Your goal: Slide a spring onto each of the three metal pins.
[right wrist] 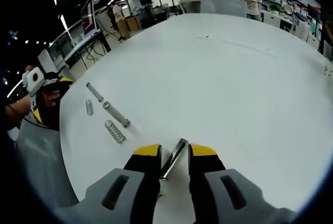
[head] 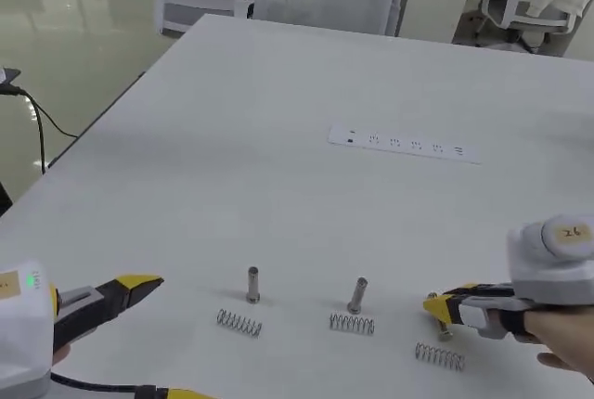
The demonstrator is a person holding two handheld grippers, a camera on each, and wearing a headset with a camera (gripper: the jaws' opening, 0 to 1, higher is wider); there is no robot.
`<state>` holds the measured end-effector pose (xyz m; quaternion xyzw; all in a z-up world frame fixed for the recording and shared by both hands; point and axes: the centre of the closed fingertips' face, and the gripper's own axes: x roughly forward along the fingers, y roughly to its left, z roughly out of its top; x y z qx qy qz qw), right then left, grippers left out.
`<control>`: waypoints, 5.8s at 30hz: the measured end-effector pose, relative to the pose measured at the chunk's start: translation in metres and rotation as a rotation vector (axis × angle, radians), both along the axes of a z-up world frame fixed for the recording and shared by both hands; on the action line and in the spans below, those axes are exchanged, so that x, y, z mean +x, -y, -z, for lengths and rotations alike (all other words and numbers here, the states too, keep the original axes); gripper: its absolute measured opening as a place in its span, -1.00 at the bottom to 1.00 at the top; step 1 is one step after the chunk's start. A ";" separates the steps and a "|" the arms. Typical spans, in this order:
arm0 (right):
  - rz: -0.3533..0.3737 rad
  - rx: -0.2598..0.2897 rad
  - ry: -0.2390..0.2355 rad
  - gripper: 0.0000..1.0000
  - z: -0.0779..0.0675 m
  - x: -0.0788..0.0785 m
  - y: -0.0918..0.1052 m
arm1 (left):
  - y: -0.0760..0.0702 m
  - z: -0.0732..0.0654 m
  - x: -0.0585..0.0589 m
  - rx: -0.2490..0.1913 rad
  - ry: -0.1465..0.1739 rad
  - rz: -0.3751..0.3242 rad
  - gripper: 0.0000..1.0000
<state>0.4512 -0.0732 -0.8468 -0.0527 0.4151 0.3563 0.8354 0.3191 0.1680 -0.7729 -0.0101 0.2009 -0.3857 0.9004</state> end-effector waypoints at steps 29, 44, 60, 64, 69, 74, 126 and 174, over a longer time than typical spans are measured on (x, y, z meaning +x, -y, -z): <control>0.034 -0.070 -0.066 -0.89 0.011 0.001 -0.003 | 0.004 0.005 -0.005 0.002 -0.019 0.022 0.87; 0.008 -0.059 -0.017 -0.90 0.005 -0.005 -0.002 | 0.004 0.005 -0.007 -0.006 -0.024 0.012 0.85; 0.009 0.005 0.051 -0.90 -0.014 -0.013 -0.007 | 0.006 0.005 -0.008 -0.006 -0.022 0.015 0.85; 0.007 0.015 0.063 -0.90 -0.016 -0.013 -0.007 | 0.006 0.005 -0.009 -0.006 -0.023 0.016 0.85; 0.006 0.015 0.080 -0.90 -0.018 -0.012 -0.008 | 0.005 0.003 -0.007 -0.012 -0.019 0.012 0.85; 0.006 0.025 0.099 -0.90 -0.023 -0.013 -0.009 | 0.005 0.001 -0.007 -0.011 -0.015 0.012 0.85; -0.054 -0.016 0.179 -0.82 -0.027 -0.029 -0.001 | 0.009 0.004 -0.011 -0.021 -0.033 0.016 0.84; -0.070 0.008 0.188 -0.33 -0.037 -0.040 0.004 | 0.008 0.000 -0.010 -0.030 -0.031 0.008 0.87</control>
